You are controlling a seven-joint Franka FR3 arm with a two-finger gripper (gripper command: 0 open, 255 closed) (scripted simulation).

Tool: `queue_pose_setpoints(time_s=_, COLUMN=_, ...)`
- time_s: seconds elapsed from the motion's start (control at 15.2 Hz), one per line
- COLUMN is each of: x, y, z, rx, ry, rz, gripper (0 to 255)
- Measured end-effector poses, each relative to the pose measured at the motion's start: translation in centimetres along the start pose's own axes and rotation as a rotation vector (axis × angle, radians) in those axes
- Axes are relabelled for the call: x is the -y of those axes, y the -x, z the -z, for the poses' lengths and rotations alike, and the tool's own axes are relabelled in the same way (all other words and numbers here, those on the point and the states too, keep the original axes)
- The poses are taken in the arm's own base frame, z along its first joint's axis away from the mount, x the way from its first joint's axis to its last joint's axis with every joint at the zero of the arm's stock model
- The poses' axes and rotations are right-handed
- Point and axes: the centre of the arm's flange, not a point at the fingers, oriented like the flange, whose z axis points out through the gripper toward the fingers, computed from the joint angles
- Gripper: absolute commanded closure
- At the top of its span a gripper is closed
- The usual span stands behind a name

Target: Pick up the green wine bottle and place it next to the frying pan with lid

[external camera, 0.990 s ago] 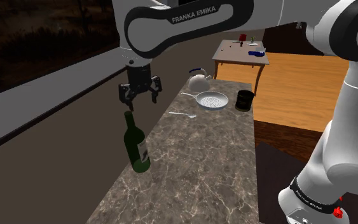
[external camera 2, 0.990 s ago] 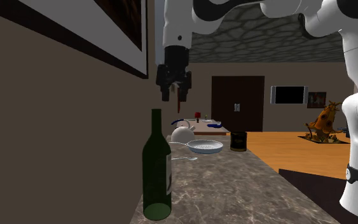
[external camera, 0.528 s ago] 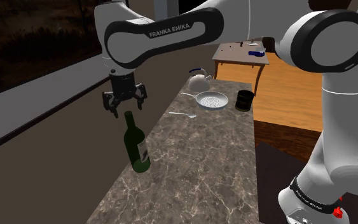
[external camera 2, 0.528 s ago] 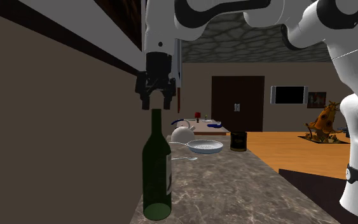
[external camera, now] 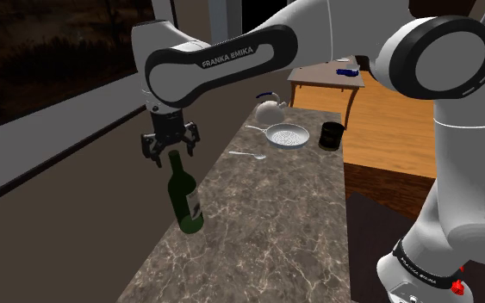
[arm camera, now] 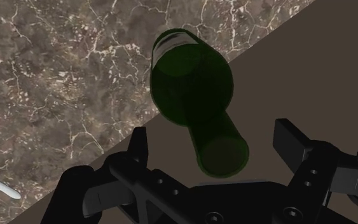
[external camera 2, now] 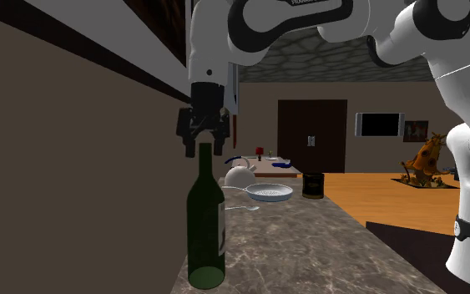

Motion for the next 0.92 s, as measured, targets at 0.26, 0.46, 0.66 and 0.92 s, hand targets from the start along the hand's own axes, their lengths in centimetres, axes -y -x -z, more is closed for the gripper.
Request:
queue_pose_setpoints(time_s=0.26, x=0.02, y=0.02, z=-0.06, rx=0.0, ry=0.0, rz=0.0, gripper=255)
queue_pose_setpoints(time_s=0.46, x=0.03, y=0.03, z=-0.04, rx=-0.001, ry=0.0, rz=0.0, gripper=255)
queue_pose_setpoints(time_s=0.66, x=0.02, y=0.02, z=-0.04, rx=-0.001, ry=0.0, rz=0.0, gripper=255)
queue_pose_setpoints(time_s=0.92, x=0.02, y=0.02, z=-0.04, rx=-0.001, ry=0.0, rz=0.0, gripper=255)
